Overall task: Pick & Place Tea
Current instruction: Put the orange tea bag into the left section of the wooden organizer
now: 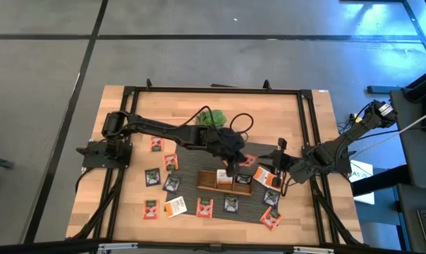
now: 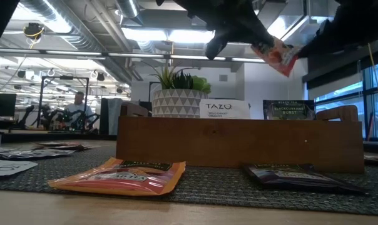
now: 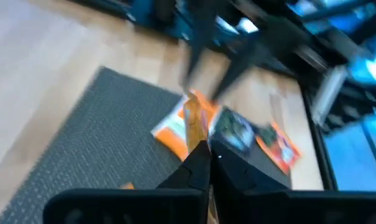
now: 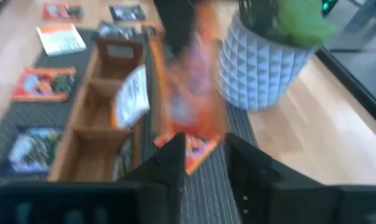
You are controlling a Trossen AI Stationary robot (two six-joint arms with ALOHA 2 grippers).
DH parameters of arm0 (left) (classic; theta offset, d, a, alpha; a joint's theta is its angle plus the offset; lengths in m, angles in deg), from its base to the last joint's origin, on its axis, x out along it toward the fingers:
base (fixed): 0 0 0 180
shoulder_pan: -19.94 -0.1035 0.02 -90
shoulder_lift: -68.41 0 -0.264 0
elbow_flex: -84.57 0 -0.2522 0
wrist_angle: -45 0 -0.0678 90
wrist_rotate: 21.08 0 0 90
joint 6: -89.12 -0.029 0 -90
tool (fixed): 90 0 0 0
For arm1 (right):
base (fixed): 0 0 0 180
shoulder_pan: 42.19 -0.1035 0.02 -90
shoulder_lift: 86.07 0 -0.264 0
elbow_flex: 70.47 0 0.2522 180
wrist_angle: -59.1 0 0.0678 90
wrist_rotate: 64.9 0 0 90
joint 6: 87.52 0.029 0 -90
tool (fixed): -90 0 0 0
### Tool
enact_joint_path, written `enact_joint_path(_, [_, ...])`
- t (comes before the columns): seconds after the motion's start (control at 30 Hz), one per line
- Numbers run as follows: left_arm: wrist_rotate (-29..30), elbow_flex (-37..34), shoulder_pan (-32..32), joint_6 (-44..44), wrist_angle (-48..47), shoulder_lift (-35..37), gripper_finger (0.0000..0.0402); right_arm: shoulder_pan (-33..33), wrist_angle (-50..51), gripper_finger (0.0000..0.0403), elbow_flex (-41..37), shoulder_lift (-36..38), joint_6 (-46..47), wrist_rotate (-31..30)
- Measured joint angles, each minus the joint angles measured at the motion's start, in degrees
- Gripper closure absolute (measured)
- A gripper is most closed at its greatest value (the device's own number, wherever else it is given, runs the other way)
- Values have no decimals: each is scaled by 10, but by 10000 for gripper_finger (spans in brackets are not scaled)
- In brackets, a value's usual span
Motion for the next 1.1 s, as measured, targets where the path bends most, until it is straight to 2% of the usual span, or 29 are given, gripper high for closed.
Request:
enact_joint_path(0.13, [-29, 0, 2, -41, -75, 16, 399, 0, 56, 241, 0, 8, 30, 0])
enact_joint_path(0.27, [-35, -1, 8, -59, -150, 25, 399, 1, 70, 220, 0, 12, 42, -1])
enact_joint_path(0.7, [-44, 0, 16, -145, -386, 40, 399, 31, 66, 214, 0, 10, 56, -1])
enact_joint_path(0.83, [-44, 0, 15, -147, -404, 40, 399, 44, 65, 214, 0, 10, 56, -1])
enact_joint_path(0.97, [-79, 0, 17, -171, -405, 32, 399, 57, 65, 214, 0, 10, 63, -1])
enact_joint_path(1.1, [-78, 0, 24, -191, -409, 27, 399, 67, 65, 214, 0, 10, 71, -1])
